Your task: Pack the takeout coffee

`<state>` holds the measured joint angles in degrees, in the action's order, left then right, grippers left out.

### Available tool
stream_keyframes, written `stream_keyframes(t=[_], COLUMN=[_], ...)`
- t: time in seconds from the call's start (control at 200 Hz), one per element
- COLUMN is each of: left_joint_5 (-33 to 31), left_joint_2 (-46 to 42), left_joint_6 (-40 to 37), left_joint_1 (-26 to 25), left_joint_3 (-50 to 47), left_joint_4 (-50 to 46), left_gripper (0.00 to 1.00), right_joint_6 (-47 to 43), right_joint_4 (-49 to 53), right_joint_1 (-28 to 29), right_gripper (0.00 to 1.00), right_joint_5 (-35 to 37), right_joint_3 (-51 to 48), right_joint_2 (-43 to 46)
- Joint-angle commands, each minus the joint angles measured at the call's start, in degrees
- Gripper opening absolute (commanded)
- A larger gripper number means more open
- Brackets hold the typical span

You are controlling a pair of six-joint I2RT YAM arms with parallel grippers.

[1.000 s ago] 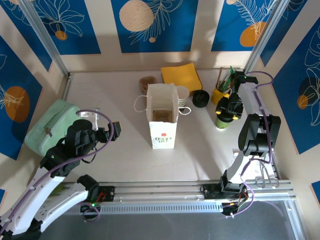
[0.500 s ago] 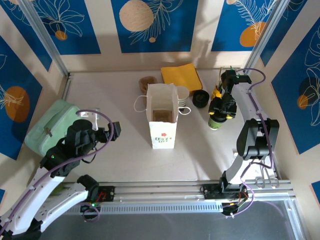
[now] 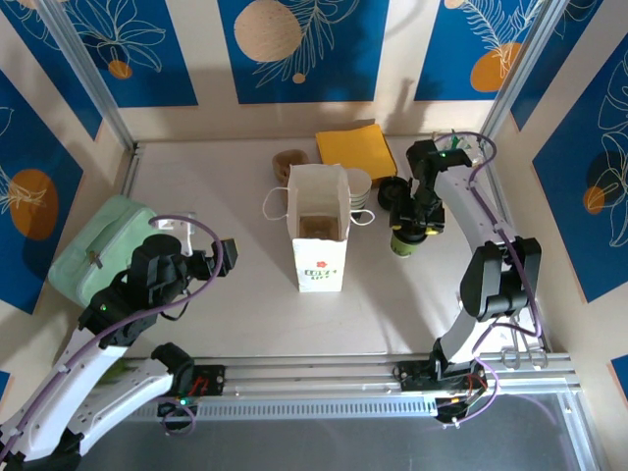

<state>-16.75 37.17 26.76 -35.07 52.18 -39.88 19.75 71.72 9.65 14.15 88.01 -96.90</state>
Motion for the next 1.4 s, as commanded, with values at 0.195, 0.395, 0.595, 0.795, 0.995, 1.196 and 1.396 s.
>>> stream_keyframes(t=[0.195, 0.395, 0.595, 0.795, 0.995, 1.196, 1.396], left_joint_5=[0.4, 0.5, 0.5, 0.6, 0.4, 0.5, 1.9], left_joint_2=[0.1, 0.4, 0.3, -0.1, -0.5, -0.6, -0.4], left_joint_6=[0.4, 0.5, 0.6, 0.8, 0.7, 0.8, 1.0], left_joint_1=[-0.3, -0.3, -0.2, -0.3, -0.3, -0.3, -0.3], left_joint_3=[0.1, 0.1, 0.0, -0.1, 0.0, -0.2, -0.7], left_joint_4=[0.4, 0.5, 0.2, 0.0, -0.3, -0.3, 0.2], left_gripper=[0.99, 0.99, 0.99, 0.99, 0.99, 0.99, 0.99], right_joint_6=[1.5, 2.0, 2.3, 2.2, 1.5, 2.1, 3.3], right_joint_4=[-2.5, -4.1, -5.2, -5.5, -2.0, 4.4, 13.2], right_joint_1=[1.1, 1.2, 1.2, 1.5, 2.1, 3.0, 6.4], right_gripper=[0.73, 0.75, 0.78, 0.74, 0.71, 0.72, 0.71], right_joint_5=[-1.1, -1.4, -1.6, -2.4, -0.5, 0.2, 1.3], right_joint_3=[-4.0, -6.3, -8.3, -8.5, -5.7, -0.4, 8.7], right_joint_2=[-2.3, -2.3, -2.7, -3.1, -2.5, 0.9, 3.7])
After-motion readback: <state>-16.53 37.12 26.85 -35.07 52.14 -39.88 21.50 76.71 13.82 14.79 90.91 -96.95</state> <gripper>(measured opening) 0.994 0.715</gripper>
